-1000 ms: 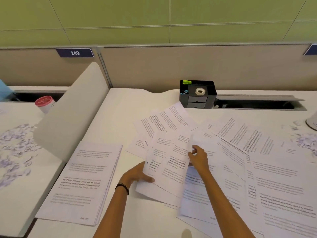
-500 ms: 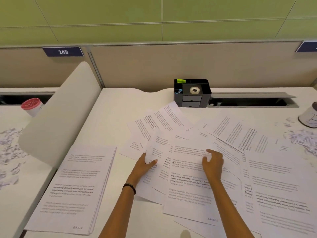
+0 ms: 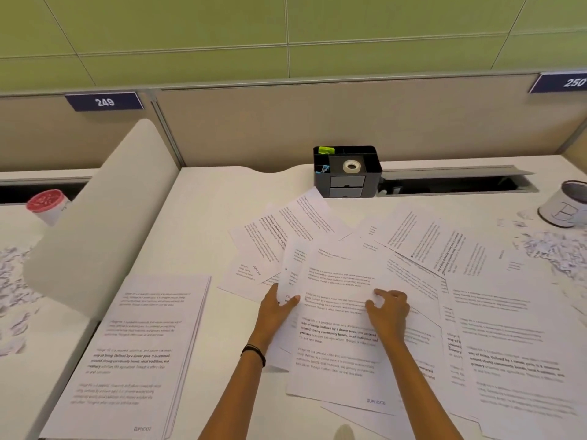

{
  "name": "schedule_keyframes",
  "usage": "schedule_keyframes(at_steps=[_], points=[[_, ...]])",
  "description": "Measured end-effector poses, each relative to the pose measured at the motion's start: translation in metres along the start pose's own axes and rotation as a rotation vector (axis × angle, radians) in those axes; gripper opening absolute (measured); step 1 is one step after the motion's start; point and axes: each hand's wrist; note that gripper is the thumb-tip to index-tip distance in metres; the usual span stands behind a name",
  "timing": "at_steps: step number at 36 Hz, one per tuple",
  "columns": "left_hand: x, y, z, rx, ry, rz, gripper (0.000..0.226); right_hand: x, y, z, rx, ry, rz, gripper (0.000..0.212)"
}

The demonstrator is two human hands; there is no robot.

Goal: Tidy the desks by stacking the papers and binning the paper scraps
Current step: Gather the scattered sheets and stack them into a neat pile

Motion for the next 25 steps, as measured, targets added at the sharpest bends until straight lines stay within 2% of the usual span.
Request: schedule_keyframes(at_steps=[7, 11, 17, 25], points=[[-0.007, -0.002, -0.005, -0.002, -0.065, 0.009, 0.058, -0.002, -0.002, -0.007, 0.059, -0.121, 0.138, 0.037], [-0.005, -0.007, -0.006, -0.021, -0.072, 0.061, 0.056, 0.004, -0.002, -0.009, 0.047, -0.158, 0.274, 0.034], [0.001, 0.001, -0.009, -0.055, -0.021, 0.131, 0.051, 0.012, 0.000, -0.009, 0.029, -0.130, 0.326, 0.033], [0.020, 0.024, -0.013, -0.127, 0.051, 0.193, 0.060, 0.016, -0.008, -0.011, -0.039, -0.170, 0.413, 0.052]])
Point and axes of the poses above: each hand's wrist, its own z-axis towards the middle knuckle, its own x-axis out of the back of the hand, y = z × x, and after that the axes turned 5 degrees about z, right-handed
